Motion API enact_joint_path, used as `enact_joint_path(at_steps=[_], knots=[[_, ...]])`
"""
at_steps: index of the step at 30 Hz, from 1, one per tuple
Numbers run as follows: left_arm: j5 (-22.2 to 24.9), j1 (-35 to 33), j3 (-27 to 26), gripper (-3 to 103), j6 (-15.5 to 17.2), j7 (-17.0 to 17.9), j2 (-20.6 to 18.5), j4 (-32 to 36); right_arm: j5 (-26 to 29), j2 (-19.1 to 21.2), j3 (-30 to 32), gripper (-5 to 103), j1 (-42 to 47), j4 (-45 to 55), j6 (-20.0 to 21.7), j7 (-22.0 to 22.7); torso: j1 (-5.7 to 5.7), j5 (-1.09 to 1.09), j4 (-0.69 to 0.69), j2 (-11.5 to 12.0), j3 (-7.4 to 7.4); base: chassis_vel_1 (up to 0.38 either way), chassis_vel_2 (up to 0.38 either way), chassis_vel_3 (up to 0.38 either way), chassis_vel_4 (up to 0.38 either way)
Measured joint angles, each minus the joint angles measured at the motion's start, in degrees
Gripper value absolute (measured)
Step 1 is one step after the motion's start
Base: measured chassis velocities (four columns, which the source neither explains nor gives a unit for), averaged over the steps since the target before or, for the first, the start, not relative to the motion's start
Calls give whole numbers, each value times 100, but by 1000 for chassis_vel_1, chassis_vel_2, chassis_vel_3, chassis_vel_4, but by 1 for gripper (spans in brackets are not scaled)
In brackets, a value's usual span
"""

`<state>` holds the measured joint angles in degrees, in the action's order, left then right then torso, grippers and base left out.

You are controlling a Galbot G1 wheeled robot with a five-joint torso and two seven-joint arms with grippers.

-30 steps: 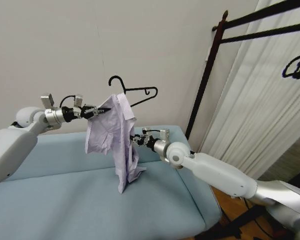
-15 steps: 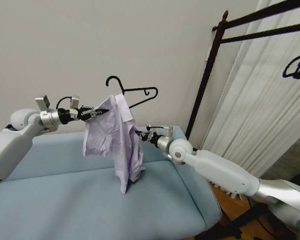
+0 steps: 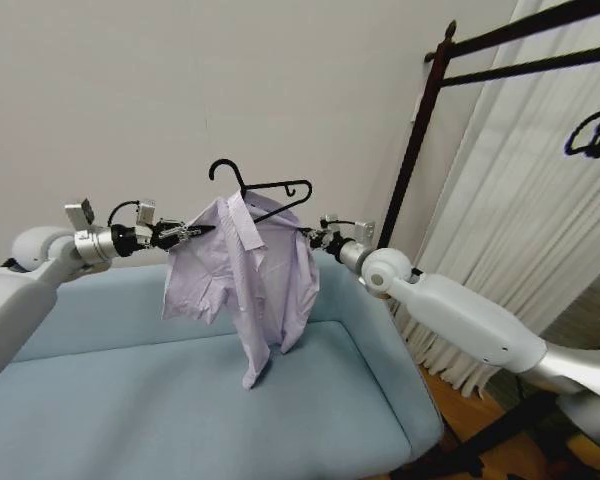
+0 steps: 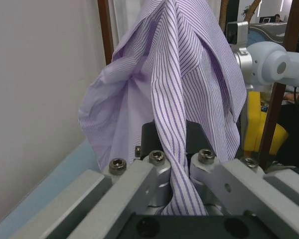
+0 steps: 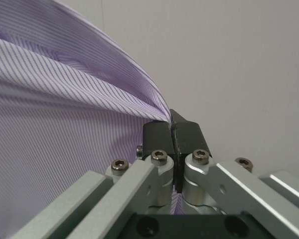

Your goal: Pick up the clothes from the sofa and hang them on the clothes hanger.

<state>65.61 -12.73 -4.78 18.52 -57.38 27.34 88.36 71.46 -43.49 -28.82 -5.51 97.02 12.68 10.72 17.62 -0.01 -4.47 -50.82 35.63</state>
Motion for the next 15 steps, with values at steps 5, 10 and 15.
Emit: enact_joint_path(at_steps=[5, 10, 15], knots=[[1, -129, -41, 2, 0, 71, -10, 115, -340, 104, 20, 0, -170, -122, -69, -287, 0, 0, 0, 0, 0, 0, 0, 0, 0], [-13, -196, -52, 2, 6, 121, -13, 204, -534, 190, 8, 0, -346, -212, -105, -534, 0, 0, 0, 0, 0, 0, 0, 0, 0], [-44, -257, -54, 2, 42, 174, -9, 246, -903, 283, -87, 0, -549, -314, -183, -864, 0, 0, 0, 0, 0, 0, 0, 0, 0]])
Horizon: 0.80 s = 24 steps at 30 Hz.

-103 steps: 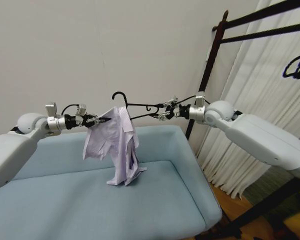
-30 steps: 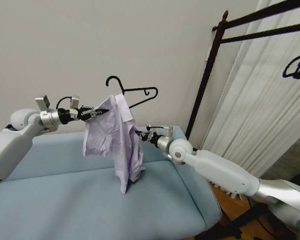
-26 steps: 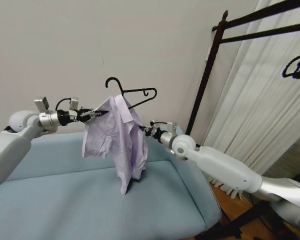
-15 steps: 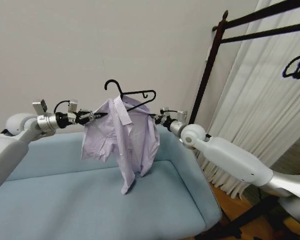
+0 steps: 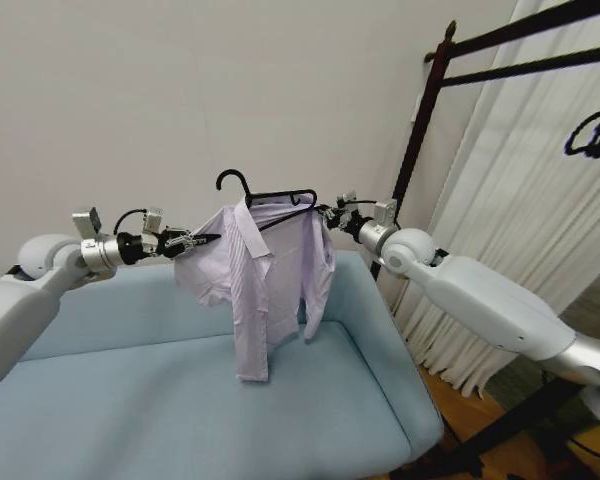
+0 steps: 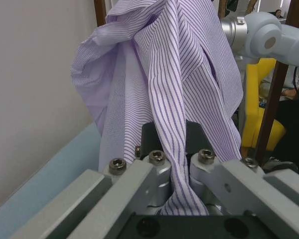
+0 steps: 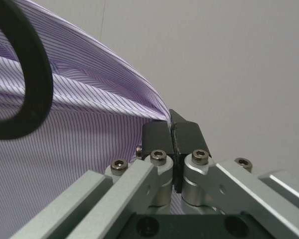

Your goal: Pick up the clothes from the sofa and hang them on the clothes hanger.

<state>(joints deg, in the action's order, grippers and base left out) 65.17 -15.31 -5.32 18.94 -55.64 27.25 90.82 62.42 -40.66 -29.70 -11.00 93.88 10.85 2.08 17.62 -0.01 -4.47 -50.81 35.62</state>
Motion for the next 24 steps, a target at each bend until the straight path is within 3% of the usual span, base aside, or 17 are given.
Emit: enact_joint_path(at_steps=[15, 24], knots=[[-374, -176, 41, 2, 118, 243, 131, 37, -839, -44, -442, 0, -504, -440, -279, -648, 0, 1, 0, 0, 0, 0, 0, 0, 0], [-698, -264, 129, 2, 327, 840, 119, 154, -1449, -255, -539, 0, -531, -614, -478, -903, 0, 1, 1, 0, 0, 0, 0, 0, 0]])
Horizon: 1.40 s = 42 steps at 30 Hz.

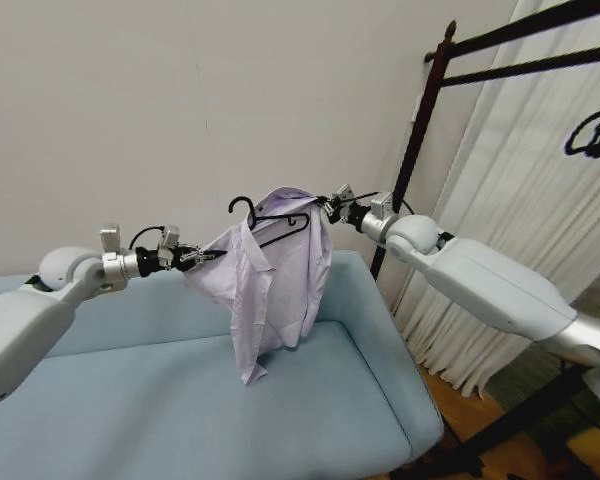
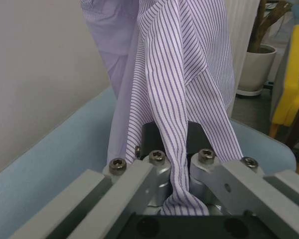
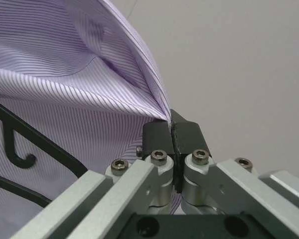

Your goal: Pick up the clothes from the sofa and hang them on the clothes hanger.

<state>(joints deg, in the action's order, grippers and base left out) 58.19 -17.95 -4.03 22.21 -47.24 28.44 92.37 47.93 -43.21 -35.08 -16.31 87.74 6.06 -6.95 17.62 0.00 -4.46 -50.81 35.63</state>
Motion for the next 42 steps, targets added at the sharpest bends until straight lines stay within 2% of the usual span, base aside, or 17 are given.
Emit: enact_joint_path(at_steps=[1, 3, 5, 6, 8, 10, 19, 28, 42], knots=[[0, 0, 0, 2, 0, 0, 0, 0, 0, 0, 0, 0, 0, 0, 0, 0, 0, 0, 0, 0, 0, 0, 0, 0, 0], [-2, -5, 38, 2, 43, 289, 5, 92, -96, -68, -25, 0, -7, 0, -25, -1, 0, 0, 0, 0, 0, 0, 0, 0, 0], [44, -10, 81, 2, 114, 769, 34, 236, -249, -136, -38, 0, -10, 31, -49, 10, 0, 0, 1, 0, 0, 0, 0, 0, 0], [44, -10, 81, 2, 114, 769, 34, 236, -249, -136, -38, 0, -10, 31, -49, 10, 0, 0, 1, 0, 0, 0, 0, 0, 0], [134, -27, 106, 2, 149, 1147, 77, 377, -409, -174, -45, 0, -10, 101, -55, 75, 0, 0, 0, 0, 0, 0, 0, 0, 0], [185, -50, 108, 2, 173, 1359, 111, 476, -491, -169, -76, 0, -6, 229, -43, 143, 0, 0, 0, 0, 0, 0, 0, 0, 0], [181, -105, 93, 2, 236, 1393, 111, 612, -461, -210, -114, 0, -119, 420, 52, 381, 0, 0, 0, 0, 0, 0, 0, 0, 0], [161, -183, 42, 2, 267, 1332, 87, 635, -378, -209, -208, 0, -485, 421, 106, 337, 0, 0, 0, 0, 0, 0, 0, 0, 0], [258, -298, -133, 2, 284, 1521, -90, 707, -592, 7, -210, 0, -455, 235, 112, 228, 0, -1, 1, 0, 0, 0, 0, 0, 0]])
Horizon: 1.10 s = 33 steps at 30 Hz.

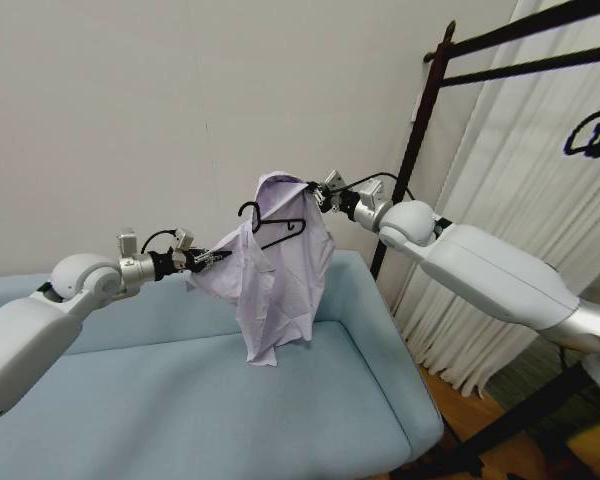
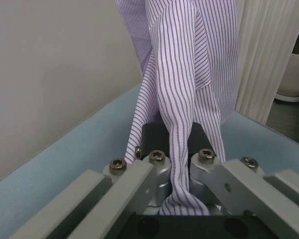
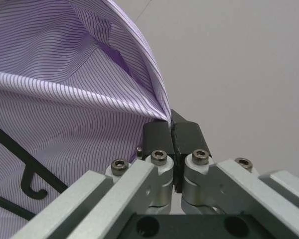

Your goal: Pick up the clothes from the sofa and hang them on the clothes hanger.

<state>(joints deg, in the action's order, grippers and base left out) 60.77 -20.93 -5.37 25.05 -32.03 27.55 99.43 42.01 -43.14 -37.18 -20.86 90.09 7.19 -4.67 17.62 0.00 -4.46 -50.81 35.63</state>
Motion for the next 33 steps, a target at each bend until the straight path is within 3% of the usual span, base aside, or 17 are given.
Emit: enact_joint_path(at_steps=[3, 17, 20, 22, 25, 26, 28, 32, 33], knots=[[73, 29, -3, 2, 4, 184, -6, -10, -50, 52, 31, 0, 62, 40, -1, 0, 0, 0, -1, 0, 0, 0, 0, 0, 0], [81, 232, 100, 2, 44, 241, 98, -57, 384, 196, 21, -3, 201, 431, 186, 140, 0, 0, -1, 0, 0, 0, 0, 0, 0], [66, 280, 110, 2, 45, 234, 96, -43, 573, 214, 5, 13, 281, 600, 329, 224, 0, 0, -1, 0, 0, 0, 0, 0, 0], [50, 294, 113, 2, 44, 227, 88, -36, 601, 216, 2, 13, 311, 631, 344, 253, 0, 0, -1, 0, 0, 0, 0, 0, 0], [1, 324, 115, 2, 18, 204, 44, -12, 630, 218, 2, 29, 392, 661, 357, 325, 0, 0, 0, 0, 0, 0, 0, 0, 0], [-27, 330, 115, 2, 5, 199, 33, -10, 642, 223, 5, 29, 407, 663, 358, 327, 0, 0, 0, 0, 0, 0, 0, 0, 0], [-105, 337, 115, 2, -44, 166, 12, -15, 671, 236, 17, 35, 421, 671, 364, 332, 0, 0, 0, 0, 0, 0, 0, 0, 0], [-495, 346, 115, 2, -237, -8, -39, -43, 820, 318, 68, 56, 426, 692, 366, 341, 0, 0, -1, 0, 0, 0, 0, 0, 0], [-495, 346, 115, 2, -237, -8, -39, -43, 820, 318, 68, 56, 426, 692, 366, 341, 0, 0, -1, 0, 0, 0, 0, 0, 0]])
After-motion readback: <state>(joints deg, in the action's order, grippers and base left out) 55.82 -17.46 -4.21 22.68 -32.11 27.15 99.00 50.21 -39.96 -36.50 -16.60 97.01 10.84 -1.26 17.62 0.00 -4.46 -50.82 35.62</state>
